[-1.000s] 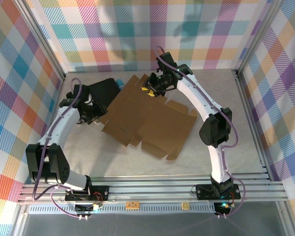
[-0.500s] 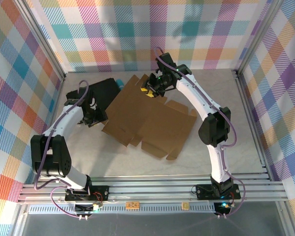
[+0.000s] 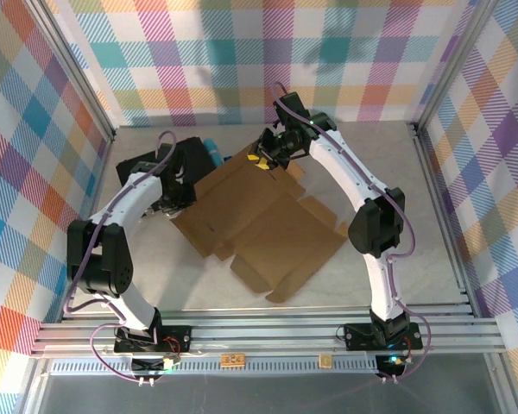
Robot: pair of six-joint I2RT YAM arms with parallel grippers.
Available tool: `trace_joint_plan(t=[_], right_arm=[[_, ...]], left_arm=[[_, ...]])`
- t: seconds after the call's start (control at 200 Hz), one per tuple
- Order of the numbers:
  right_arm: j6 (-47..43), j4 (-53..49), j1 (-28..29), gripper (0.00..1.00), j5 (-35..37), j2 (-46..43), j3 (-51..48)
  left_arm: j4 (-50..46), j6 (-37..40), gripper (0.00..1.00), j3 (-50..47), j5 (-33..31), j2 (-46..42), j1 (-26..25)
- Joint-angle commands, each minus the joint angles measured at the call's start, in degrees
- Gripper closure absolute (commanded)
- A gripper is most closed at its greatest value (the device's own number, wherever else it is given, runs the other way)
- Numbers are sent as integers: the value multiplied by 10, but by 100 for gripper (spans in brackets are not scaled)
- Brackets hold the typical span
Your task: Fold the paper box
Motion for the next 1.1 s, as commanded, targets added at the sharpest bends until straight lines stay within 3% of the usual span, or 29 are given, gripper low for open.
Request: trace_joint_plan(t=[0.0, 0.23, 0.345, 0.44, 0.555, 0.865, 1.095], right_arm=[[1, -5, -8, 72, 5, -11, 7], [50, 28, -24, 72, 11, -55, -58], [141, 57, -22, 56, 31, -93, -110], [252, 161, -5, 41, 64, -141, -201], [339, 195, 16, 32, 108, -143, -227], [353, 132, 19, 33, 133, -47, -83], [363, 115, 18, 41, 142, -39, -84]], left_arm=[[-33, 24, 100, 33, -76, -2, -32], [0, 69, 100, 57, -135, -25, -94], [40, 74, 100, 39, -162, -50, -123], [80, 79, 100, 13, -188, -71, -148], [111, 84, 100, 1, -205, -88, -170], [172, 109, 100, -7, -246, -114, -213], [195, 126, 100, -10, -269, -124, -238]])
